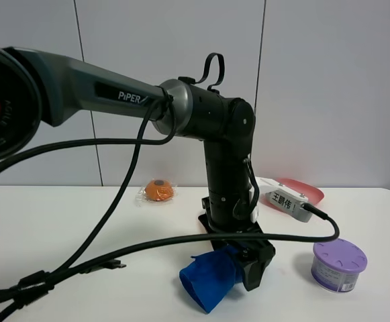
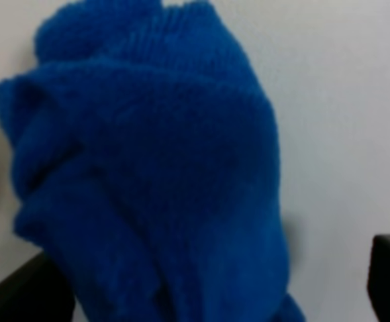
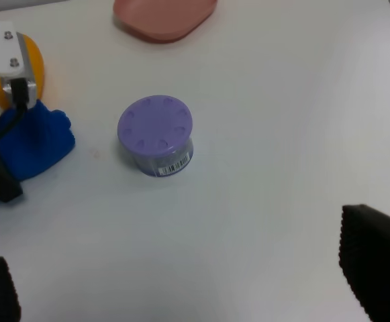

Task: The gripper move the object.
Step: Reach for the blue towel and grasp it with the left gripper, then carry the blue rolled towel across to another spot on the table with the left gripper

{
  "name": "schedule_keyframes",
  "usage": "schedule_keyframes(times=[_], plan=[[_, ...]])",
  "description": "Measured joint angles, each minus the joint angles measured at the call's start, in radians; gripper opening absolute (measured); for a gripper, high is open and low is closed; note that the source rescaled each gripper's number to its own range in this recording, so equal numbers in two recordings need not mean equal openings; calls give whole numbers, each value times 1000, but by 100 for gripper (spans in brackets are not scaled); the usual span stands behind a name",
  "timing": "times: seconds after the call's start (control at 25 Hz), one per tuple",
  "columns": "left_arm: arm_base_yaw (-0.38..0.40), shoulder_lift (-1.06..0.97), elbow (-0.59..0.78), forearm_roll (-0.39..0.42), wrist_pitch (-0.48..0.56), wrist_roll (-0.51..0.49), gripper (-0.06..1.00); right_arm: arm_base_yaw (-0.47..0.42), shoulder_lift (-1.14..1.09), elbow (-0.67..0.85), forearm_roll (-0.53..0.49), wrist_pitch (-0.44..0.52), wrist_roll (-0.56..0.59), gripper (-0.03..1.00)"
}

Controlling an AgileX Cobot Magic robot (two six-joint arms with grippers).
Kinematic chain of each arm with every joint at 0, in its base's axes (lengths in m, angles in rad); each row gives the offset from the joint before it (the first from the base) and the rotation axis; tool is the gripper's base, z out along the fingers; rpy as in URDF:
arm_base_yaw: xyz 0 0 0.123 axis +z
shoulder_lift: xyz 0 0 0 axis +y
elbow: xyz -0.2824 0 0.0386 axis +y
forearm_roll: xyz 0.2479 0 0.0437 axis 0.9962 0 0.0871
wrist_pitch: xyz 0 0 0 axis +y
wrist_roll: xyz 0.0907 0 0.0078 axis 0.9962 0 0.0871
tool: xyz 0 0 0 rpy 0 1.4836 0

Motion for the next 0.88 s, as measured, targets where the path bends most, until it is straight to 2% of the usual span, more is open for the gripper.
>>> schedule_keyframes(times=[0.2, 0.28, 0.32, 0.36, 0.48, 0.52, 0.76, 0.88], plan=[[0, 11, 0, 0, -18, 0, 91, 0, 0, 0, 0, 0, 0, 100], [0, 11, 0, 0, -23, 0, 82, 0, 0, 0, 0, 0, 0, 100], [0, 11, 0, 0, -25, 0, 74, 0, 0, 0, 0, 0, 0, 100], [0, 11, 0, 0, -26, 0, 59, 0, 0, 0, 0, 0, 0, 100], [0, 11, 0, -2, -28, 0, 4, 0, 0, 0, 0, 0, 0, 100], [-1, 11, -2, -3, -25, 0, 0, 0, 0, 0, 0, 0, 0, 100], [-1, -20, -4, -3, 69, -19, 0, 0, 0, 0, 0, 0, 0, 100], [-1, -106, -4, 2, 72, -53, 0, 0, 0, 0, 0, 0, 0, 100]])
